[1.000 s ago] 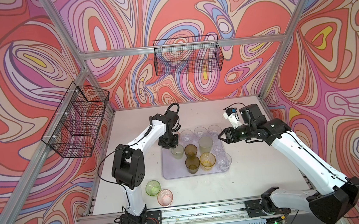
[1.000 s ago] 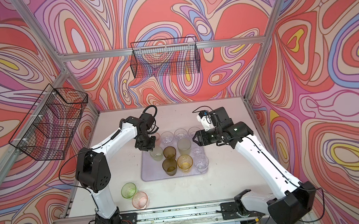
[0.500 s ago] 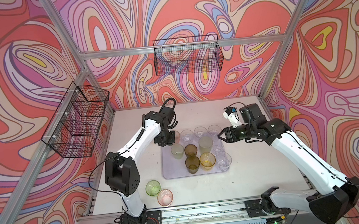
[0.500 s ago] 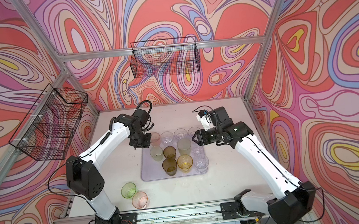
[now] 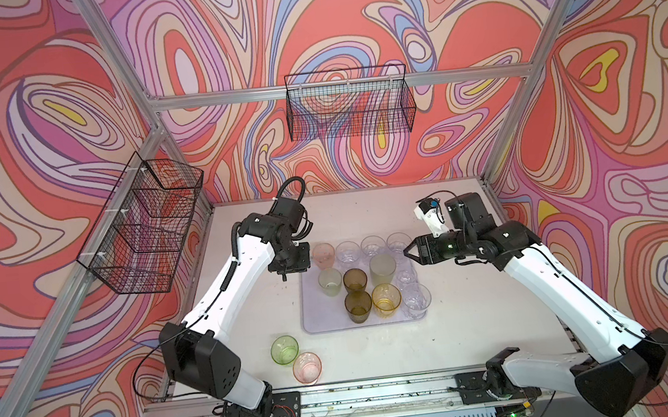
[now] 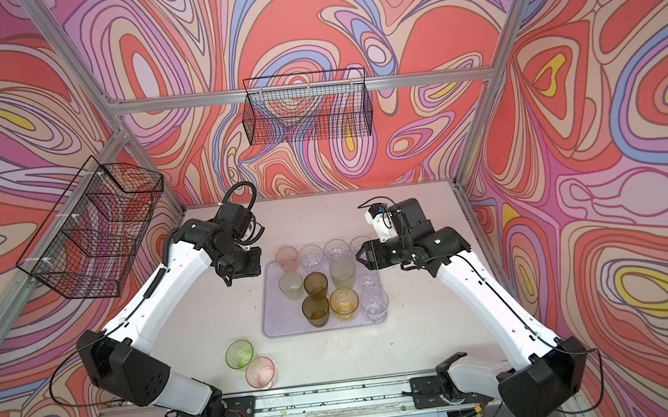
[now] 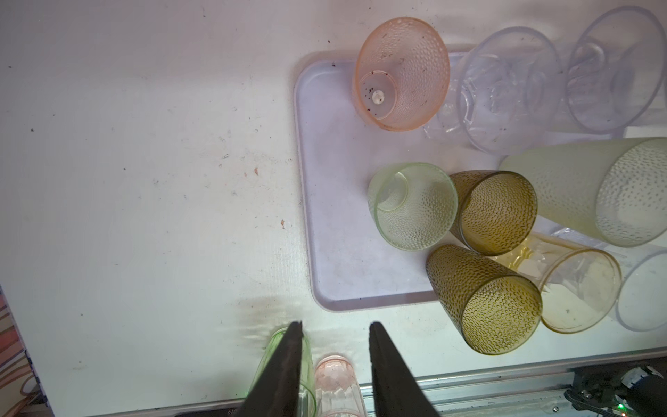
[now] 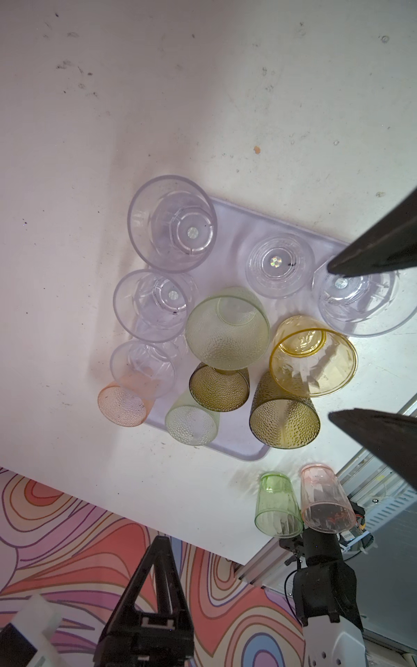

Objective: Place the glasses into the tray
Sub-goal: 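Move the left gripper back toward the bright green cup near the robot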

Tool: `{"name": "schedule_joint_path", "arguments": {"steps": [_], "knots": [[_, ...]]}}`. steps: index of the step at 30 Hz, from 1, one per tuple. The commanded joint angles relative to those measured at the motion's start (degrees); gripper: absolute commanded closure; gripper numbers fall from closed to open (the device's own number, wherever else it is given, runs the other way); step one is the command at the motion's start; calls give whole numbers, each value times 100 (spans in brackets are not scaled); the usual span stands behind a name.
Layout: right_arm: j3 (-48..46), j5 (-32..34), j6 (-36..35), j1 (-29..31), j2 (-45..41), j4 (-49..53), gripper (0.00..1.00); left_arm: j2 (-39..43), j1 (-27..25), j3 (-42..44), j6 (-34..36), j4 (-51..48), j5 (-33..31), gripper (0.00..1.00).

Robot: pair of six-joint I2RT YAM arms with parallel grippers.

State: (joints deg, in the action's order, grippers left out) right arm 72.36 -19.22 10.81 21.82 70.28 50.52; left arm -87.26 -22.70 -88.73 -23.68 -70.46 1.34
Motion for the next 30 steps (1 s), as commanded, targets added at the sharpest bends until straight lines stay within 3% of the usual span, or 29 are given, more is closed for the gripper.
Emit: {"name": "schedule_joint_path", "arguments": {"steps": [1, 10, 16, 20, 30], "knots": [[-53, -65, 27, -20, -40, -78, 40, 356, 92, 251, -244, -322, -200, 64], [-82, -101, 28, -20, -75, -134, 40, 980, 224, 551, -954, -1101, -369, 64], [-159, -99, 10, -15, -120, -177, 40, 1521, 272, 1063, -1627, -1518, -24, 64], [-279, -105, 26, -12, -172, -286, 39, 1808, 336, 1302, -1951, -1928, -137, 66], [-499, -161, 60, -20, -252, -464, 40, 2677, 377, 2349, -2714, -1898, 248, 65]]}}
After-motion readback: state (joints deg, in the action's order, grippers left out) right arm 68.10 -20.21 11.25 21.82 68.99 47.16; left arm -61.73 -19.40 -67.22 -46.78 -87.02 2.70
